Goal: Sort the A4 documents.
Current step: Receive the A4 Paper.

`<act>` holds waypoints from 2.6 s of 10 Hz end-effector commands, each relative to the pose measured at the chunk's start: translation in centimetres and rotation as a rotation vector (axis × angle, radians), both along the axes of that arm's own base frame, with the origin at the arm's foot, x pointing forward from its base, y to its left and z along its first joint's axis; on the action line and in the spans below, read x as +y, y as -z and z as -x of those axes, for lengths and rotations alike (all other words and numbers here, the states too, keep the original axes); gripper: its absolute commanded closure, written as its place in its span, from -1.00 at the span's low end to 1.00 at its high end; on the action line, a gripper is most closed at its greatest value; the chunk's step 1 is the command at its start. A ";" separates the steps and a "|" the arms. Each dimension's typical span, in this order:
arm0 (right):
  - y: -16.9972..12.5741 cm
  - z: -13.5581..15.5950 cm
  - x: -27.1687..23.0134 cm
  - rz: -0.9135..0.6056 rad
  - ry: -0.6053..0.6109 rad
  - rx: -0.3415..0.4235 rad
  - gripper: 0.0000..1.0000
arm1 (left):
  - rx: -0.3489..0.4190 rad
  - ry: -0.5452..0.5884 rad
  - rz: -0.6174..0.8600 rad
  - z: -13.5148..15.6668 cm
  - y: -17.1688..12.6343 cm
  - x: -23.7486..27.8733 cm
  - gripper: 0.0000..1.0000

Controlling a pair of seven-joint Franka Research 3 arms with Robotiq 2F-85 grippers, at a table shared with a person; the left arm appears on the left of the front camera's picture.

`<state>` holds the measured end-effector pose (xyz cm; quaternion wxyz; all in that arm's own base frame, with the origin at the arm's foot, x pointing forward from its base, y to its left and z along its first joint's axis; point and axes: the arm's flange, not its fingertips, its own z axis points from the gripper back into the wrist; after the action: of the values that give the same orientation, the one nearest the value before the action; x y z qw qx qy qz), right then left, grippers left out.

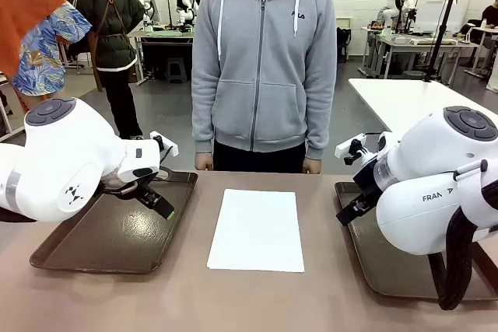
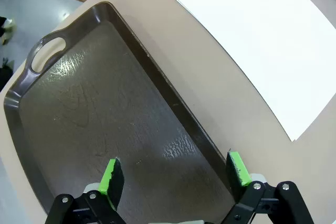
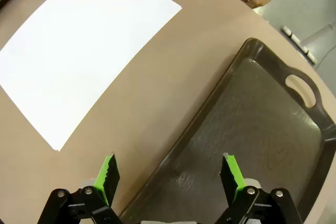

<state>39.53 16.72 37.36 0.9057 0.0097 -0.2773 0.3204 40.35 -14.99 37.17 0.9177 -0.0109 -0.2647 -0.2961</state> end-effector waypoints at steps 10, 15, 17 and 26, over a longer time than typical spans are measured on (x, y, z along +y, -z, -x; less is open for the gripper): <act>0.0 0.0 0.0 0.000 0.000 0.000 -1.00 | 0.000 0.000 0.000 0.0 0.0 0.0 -1.00; -7.5 5.0 -2.3 0.002 0.055 -0.168 -1.00 | -0.070 -0.112 0.153 5.0 -6.7 5.4 -1.00; -12.0 7.6 -4.6 -0.174 -0.014 -0.173 -1.00 | -0.142 -0.068 0.287 7.9 -10.4 7.7 -1.00; -18.4 12.4 -11.9 -0.444 -0.081 -0.165 -1.00 | -0.081 0.204 0.459 12.0 -14.8 15.8 -1.00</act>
<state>29.96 4.74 59.29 0.8489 0.1759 -0.4154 0.2756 31.41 1.62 55.25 0.8611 -0.2154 -0.3472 -0.3025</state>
